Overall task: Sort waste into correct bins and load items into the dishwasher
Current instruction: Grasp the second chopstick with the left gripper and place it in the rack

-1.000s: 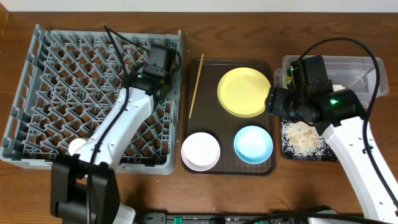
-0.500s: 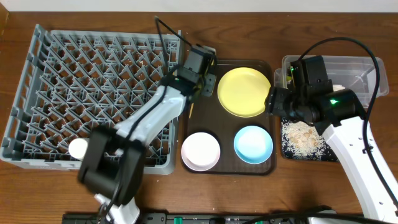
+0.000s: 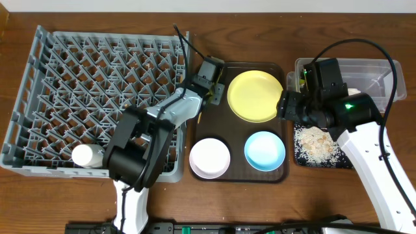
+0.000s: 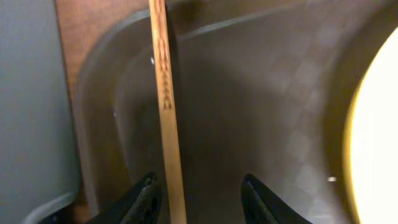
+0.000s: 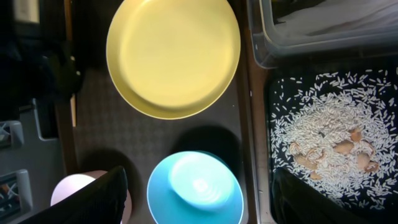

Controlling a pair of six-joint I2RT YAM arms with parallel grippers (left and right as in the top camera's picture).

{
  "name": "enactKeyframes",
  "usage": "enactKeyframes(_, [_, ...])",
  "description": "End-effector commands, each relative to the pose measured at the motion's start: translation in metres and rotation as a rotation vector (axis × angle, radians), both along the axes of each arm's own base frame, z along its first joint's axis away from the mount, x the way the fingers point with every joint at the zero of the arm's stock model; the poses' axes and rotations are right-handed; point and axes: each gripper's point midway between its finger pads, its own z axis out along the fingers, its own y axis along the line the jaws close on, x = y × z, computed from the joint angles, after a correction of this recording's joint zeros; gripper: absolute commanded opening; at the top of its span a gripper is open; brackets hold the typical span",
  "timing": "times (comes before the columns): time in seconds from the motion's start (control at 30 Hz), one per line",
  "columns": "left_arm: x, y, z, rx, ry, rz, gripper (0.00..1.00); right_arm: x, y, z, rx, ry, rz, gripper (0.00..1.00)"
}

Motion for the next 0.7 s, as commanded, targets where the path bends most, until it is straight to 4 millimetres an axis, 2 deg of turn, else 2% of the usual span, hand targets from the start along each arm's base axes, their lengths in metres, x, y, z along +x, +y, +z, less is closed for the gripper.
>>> enactKeyframes(0.0, [0.002, 0.004, -0.014, 0.033, 0.014, -0.002, 0.45, 0.000, 0.001, -0.003, -0.004, 0.006, 0.003, 0.73])
enactKeyframes(0.13, [0.000, 0.003, -0.016, 0.029, 0.024, -0.005, 0.43, 0.000, 0.001, -0.003, -0.004, 0.006, 0.004, 0.73])
enactKeyframes(0.2, [-0.005, -0.004, -0.018, -0.002, 0.051, -0.026, 0.37, 0.000, 0.001, -0.003, -0.004, 0.006, 0.003, 0.73])
enactKeyframes(0.27, [-0.011, -0.010, -0.020, -0.027, 0.078, -0.050, 0.27, 0.000, 0.001, -0.003, -0.004, 0.005, 0.004, 0.73])
enactKeyframes(0.4, [-0.014, -0.013, -0.021, -0.049, 0.093, -0.027, 0.19, 0.001, 0.001, -0.003, -0.003, 0.004, 0.004, 0.73])
enactKeyframes(0.47, [-0.013, -0.013, -0.018, -0.058, 0.089, -0.017, 0.11, 0.000, 0.001, -0.003, -0.004, 0.005, 0.004, 0.73])
enactKeyframes(0.57, [-0.011, -0.016, 0.003, -0.082, 0.058, -0.019, 0.08, 0.000, 0.001, -0.004, -0.004, 0.008, 0.004, 0.73])
enactKeyframes(0.67, [-0.009, -0.016, 0.050, -0.139, -0.001, 0.011, 0.08, 0.000, 0.001, -0.004, -0.004, 0.008, 0.004, 0.73])
